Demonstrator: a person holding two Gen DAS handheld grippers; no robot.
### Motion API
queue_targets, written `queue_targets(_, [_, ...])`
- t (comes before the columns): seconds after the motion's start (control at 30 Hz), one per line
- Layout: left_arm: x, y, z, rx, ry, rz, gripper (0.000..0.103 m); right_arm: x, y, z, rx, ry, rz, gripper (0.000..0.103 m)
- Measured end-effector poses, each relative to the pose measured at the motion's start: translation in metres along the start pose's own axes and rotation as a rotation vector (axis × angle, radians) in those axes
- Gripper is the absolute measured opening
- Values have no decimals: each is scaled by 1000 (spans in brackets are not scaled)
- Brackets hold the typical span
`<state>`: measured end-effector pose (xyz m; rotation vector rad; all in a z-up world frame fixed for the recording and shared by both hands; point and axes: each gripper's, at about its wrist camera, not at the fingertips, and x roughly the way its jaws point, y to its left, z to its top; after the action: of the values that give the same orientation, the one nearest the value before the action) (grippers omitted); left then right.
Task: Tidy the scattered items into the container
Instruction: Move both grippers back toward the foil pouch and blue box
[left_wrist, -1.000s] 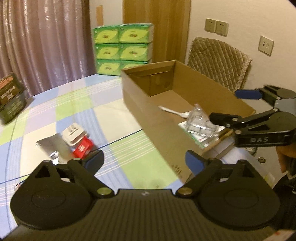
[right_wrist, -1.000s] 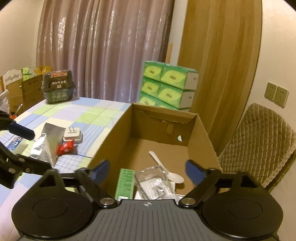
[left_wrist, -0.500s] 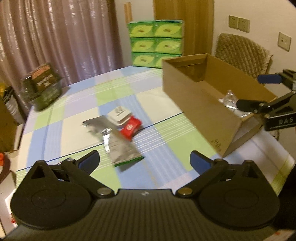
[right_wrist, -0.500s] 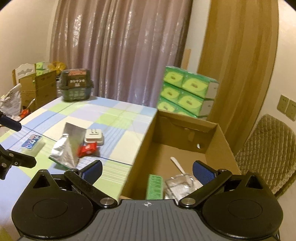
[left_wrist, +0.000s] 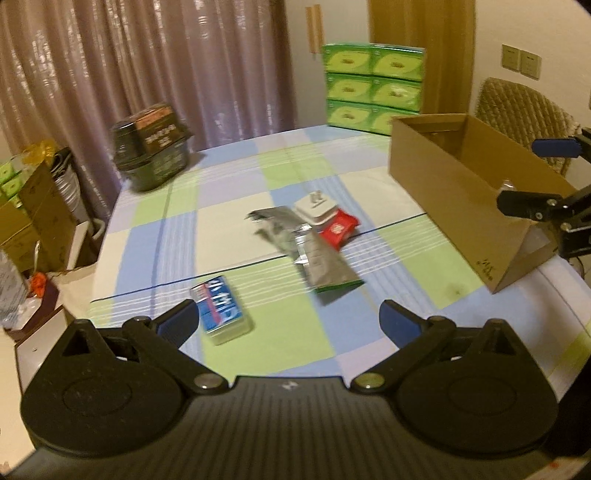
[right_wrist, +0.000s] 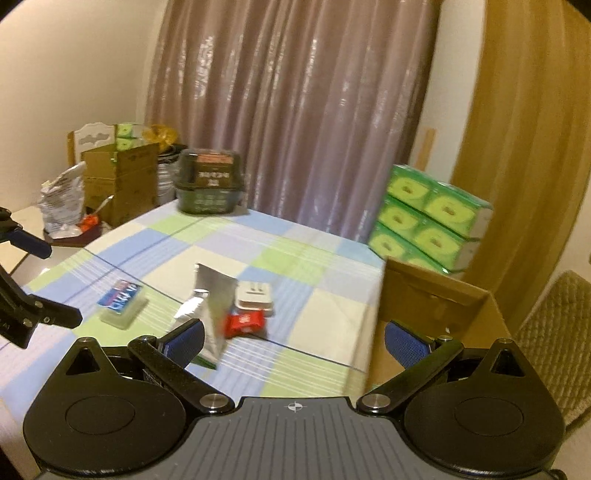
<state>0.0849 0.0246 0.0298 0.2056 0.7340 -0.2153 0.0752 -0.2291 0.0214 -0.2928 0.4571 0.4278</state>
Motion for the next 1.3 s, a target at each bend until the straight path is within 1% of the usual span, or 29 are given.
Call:
queue_targets(0.2, [1, 27, -10, -22, 17, 35, 102, 11, 22, 2, -18, 11, 41, 101])
queue_targets(0.47, [19, 49, -19, -43, 54, 50, 102, 34, 38, 0, -20, 36, 79, 101])
queue_targets(0.8, [52, 61, -19, -66, 86, 34, 102, 73, 39, -3, 19, 104, 120, 101])
queue_targets(1.03, [77, 67, -14, -81, 93, 31, 102, 104, 38, -4, 41, 144, 138, 101])
queue_targets(1.2, [98, 76, -12, -115, 100, 29, 102, 127, 38, -7, 74, 178, 162, 101])
queue_targets(1.3, [112, 81, -12, -133, 108, 25, 102, 139, 41, -9, 74, 192, 162, 101])
